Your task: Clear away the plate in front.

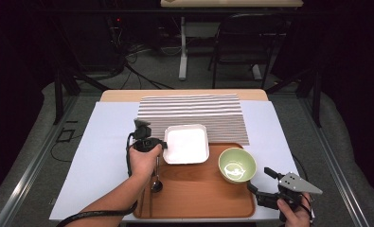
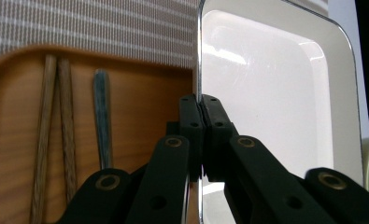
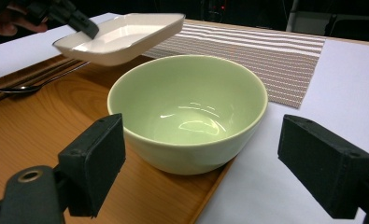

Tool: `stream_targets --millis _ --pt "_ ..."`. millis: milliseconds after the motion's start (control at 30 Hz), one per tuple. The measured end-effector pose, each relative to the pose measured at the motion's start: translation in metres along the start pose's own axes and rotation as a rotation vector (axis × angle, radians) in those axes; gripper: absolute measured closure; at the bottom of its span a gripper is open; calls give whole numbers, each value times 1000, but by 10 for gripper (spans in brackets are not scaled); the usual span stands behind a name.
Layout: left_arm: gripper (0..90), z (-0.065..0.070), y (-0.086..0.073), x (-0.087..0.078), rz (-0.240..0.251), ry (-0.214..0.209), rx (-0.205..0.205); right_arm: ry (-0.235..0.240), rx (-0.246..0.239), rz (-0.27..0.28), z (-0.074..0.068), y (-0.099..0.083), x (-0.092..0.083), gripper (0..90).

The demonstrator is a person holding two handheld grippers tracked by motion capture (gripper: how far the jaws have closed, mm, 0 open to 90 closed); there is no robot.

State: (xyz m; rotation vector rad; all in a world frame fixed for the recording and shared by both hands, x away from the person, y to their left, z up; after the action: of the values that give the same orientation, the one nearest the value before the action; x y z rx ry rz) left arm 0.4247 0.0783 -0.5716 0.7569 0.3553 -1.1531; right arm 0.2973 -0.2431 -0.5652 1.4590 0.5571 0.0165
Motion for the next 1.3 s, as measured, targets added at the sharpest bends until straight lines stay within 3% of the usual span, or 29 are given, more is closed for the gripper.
stream_targets --millis 67,500,867,1100,1200,1300 --pt "889 -2 -12 0 -18 -9 -7 -1 -1 1 0 0 0 146" --pt "888 -8 -46 -1 -75 -14 -5 0 -3 1 0 0 0 146" --pt "883 -17 -54 2 -73 8 -16 2 -2 1 -1 0 1 146" --pt "863 -20 -60 5 -80 -14 -20 2 -3 1 -1 0 1 146" --pt "802 -18 -58 3 -65 -23 -16 3 -3 1 -1 0 1 146" --pt "750 -15 -55 -1 -50 -30 17 3 -3 0 -1 0 1 146"
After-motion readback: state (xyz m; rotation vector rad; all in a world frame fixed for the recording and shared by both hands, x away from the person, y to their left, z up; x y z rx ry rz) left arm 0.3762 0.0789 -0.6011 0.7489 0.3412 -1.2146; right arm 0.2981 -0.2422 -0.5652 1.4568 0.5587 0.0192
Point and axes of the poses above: each handheld gripper's, and its own axes: x roughly forward along the jaws, y roughly out of its top, z roughly to its right, the point moved 9 cm from there along x, roughly forward along the jaws, and after that the axes turned 13 degrees about -y, right-handed, at the moved point
